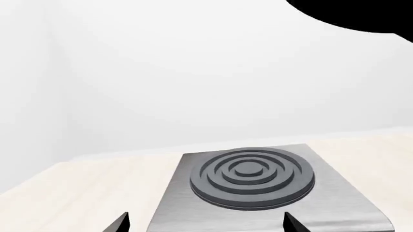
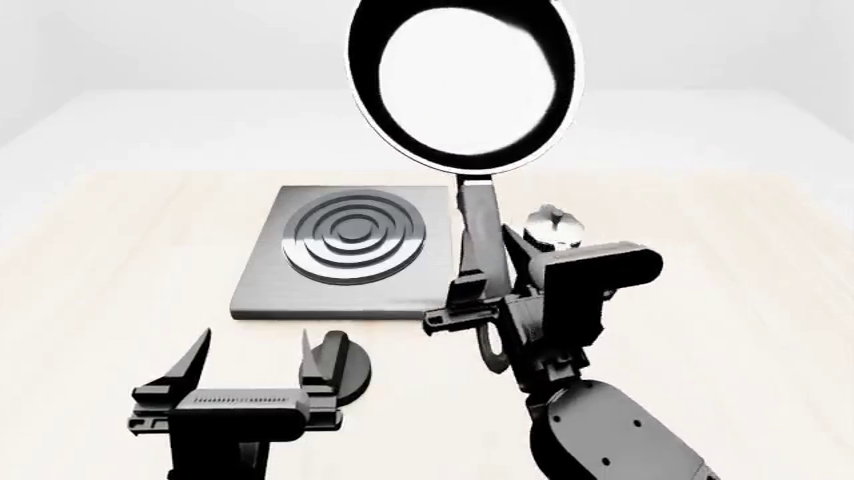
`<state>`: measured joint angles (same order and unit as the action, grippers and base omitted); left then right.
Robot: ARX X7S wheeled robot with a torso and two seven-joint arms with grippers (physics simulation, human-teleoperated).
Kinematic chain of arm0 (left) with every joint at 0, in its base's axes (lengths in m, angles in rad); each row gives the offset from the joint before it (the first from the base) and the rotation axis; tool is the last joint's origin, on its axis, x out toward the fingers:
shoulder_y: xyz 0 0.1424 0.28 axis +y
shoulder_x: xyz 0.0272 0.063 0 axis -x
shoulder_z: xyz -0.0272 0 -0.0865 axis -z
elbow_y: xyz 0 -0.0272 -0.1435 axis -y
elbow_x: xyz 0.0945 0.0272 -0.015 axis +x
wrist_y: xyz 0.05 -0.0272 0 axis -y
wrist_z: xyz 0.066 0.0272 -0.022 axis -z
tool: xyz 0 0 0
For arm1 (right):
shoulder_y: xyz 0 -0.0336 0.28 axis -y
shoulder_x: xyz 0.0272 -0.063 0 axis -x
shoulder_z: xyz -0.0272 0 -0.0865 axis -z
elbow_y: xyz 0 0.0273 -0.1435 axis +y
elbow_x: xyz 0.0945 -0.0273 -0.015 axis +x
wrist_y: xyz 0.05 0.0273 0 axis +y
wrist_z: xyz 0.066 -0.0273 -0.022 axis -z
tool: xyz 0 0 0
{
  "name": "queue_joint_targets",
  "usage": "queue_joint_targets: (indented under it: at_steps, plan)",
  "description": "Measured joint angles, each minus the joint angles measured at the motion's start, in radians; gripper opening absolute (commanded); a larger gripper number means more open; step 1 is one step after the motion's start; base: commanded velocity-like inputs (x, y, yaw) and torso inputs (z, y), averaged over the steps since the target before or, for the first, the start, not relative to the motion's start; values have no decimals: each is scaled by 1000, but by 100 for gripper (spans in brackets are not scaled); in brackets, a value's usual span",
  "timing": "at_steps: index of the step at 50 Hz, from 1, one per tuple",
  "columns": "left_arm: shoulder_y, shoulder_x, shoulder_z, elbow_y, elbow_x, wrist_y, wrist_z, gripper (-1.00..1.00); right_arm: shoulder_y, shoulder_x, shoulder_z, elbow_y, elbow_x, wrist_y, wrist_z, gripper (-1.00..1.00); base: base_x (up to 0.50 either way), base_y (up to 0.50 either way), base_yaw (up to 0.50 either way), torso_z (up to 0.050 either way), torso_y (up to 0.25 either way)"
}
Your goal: Put the frying pan on the stove.
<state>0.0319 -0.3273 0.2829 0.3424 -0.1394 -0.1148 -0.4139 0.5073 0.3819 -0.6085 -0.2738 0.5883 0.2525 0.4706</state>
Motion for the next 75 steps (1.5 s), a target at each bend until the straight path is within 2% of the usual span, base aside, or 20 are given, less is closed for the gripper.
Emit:
queue_joint_targets:
  at_steps: [31,75]
  plan:
    - [5,-11,-2,10,-7,-1,-13,100,137,-17,-116,171,34,41,-256,-100,0,0,0,0,2]
    - [7,-25,5,38,-14,-11,-27,100,313,-102,-195,454,30,166,-375,-100,0,0,0,0,2]
